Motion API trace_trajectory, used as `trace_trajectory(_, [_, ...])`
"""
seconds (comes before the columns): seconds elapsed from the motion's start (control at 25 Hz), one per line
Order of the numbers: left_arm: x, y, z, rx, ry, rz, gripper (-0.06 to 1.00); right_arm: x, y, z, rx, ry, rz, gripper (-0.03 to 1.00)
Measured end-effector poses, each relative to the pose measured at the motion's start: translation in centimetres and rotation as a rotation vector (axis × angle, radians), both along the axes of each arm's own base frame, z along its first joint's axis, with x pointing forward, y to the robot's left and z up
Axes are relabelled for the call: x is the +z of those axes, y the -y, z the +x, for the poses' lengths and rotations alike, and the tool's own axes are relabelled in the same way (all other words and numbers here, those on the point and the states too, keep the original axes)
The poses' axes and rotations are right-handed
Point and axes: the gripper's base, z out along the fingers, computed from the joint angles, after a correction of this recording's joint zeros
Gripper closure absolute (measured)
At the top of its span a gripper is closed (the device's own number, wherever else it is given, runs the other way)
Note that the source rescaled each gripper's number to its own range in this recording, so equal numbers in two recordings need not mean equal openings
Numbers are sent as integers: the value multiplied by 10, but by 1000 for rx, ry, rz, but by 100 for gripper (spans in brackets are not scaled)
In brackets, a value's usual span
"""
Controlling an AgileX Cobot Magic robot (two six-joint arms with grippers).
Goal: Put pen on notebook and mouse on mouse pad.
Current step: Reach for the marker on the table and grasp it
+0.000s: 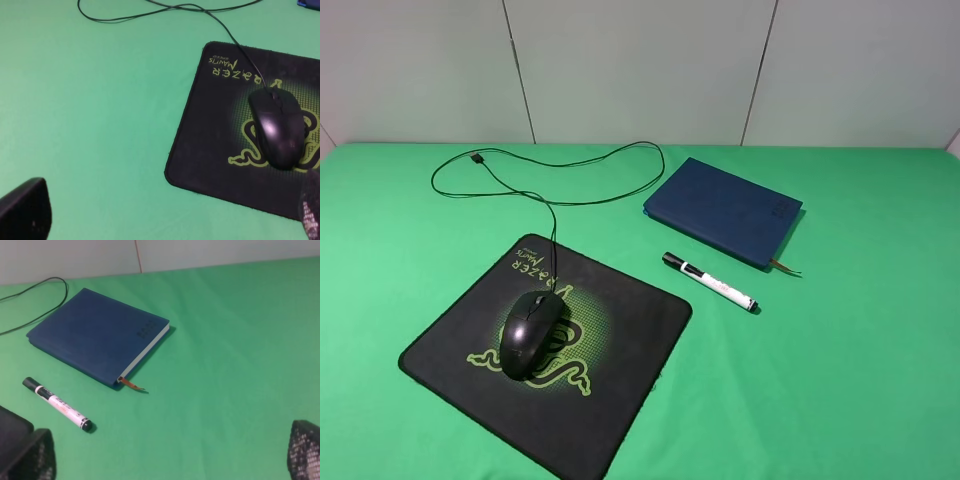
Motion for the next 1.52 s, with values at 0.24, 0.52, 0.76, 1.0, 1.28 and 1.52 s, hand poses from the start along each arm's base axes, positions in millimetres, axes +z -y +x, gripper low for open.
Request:
trace_trajectory(0.24, [0,0,0,0,0,0,-6,12,-2,21,4,-82,38,-3])
trace_trajectory(0.52, [0,0,0,0,0,0,-6,37,-9,88,103,-167,-31,-3])
trace_trajectory(0.76, [0,0,0,0,0,0,-6,30,-19,153,300,-317,-173,-3])
trace_trajectory(1.0, [0,0,0,0,0,0,-6,13,-63,208,530,-405,-300,-3])
trace_trajectory(1.28, [0,0,0,0,0,0,-6,-21,-115,259,684,-533,-392,-3])
trace_trajectory(1.52, [0,0,0,0,0,0,-6,-48,-130,293,702,-594,-417,-3])
